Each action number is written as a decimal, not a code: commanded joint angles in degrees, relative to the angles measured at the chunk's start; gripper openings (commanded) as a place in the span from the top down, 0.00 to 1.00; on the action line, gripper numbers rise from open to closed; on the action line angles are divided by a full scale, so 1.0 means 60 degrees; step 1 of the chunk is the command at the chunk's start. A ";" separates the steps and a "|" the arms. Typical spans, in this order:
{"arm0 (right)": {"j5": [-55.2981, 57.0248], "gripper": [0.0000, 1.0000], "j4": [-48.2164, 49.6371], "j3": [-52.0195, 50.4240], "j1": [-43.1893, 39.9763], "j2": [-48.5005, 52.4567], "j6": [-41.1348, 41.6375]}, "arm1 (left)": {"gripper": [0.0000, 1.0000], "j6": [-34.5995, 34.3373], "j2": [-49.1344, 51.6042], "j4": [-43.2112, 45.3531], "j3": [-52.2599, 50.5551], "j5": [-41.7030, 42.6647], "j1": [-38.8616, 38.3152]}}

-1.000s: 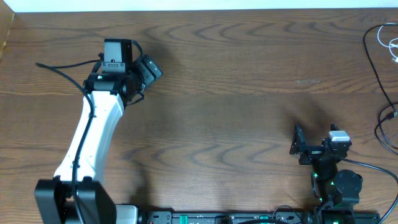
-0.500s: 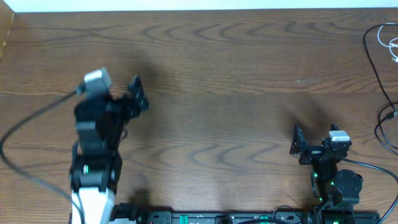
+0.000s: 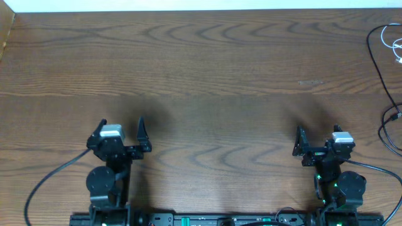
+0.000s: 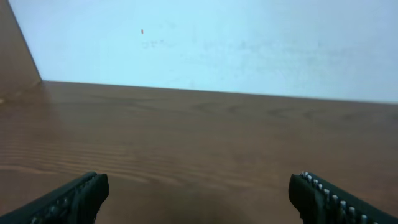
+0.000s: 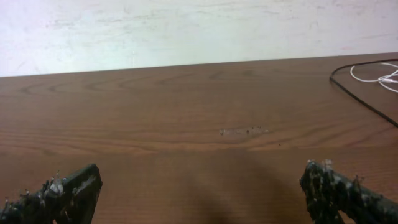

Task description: Untangle cables

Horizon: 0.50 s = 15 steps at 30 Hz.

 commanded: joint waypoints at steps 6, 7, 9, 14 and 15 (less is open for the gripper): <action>-0.0018 0.01 -0.0033 -0.0015 -0.0044 -0.0066 0.0120 | 0.02 0.0958 -0.1446 0.0098 -0.1348 -0.0066 0.0040; -0.0018 0.01 -0.0033 -0.0015 -0.0044 -0.0066 0.0120 | 0.02 0.1009 -0.1577 0.0095 -0.1424 -0.0069 0.0044; -0.0018 0.01 -0.0033 -0.0015 -0.0044 -0.0066 0.0120 | 0.02 0.1075 -0.1810 0.0036 -0.1563 -0.0124 0.0044; -0.0018 0.01 -0.0033 -0.0015 -0.0044 -0.0066 0.0120 | 0.02 0.1071 -0.2044 -0.0674 -0.1719 -0.0204 0.0040; -0.0018 0.01 -0.0033 -0.0015 -0.0044 -0.0066 0.0120 | 0.02 0.1064 -0.2044 -0.0718 -0.1719 -0.0200 0.0040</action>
